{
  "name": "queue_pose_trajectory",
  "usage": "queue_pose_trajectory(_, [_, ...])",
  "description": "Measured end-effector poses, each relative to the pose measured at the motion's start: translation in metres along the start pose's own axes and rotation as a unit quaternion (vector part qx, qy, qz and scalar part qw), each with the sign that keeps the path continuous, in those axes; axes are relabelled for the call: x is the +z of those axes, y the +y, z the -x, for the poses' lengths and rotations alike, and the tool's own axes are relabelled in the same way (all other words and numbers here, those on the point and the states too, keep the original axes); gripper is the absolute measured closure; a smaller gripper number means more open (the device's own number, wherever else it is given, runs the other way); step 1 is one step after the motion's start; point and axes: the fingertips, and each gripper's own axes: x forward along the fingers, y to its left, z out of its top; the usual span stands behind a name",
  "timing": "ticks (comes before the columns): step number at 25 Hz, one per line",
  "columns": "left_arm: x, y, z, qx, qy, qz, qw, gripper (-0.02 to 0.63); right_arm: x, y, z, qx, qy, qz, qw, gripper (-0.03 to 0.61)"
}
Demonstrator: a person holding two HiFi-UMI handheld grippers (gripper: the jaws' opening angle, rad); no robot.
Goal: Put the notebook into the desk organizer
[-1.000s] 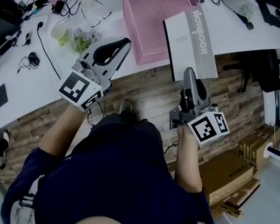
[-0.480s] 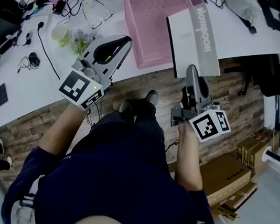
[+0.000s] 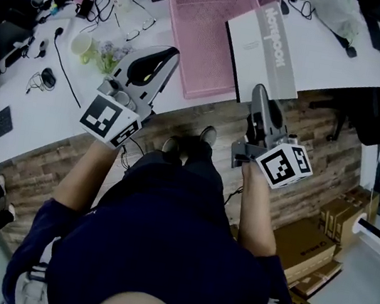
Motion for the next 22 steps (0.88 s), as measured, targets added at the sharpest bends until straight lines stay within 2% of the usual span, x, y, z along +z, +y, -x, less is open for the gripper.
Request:
queue_pose_trajectory(11, [-0.007,0.005,-0.032,0.031,0.012,0.006,0.9994,0.575,0.007,-0.037,-0.025,0.012,0.027,-0.012,0.999,0.567])
queue_pose_trajectory(22, [-0.017,0.007,-0.042,0.051,0.03,0.008,0.9982,0.575,-0.001,-0.061,-0.036,0.012,0.042,-0.028,0.999,0.566])
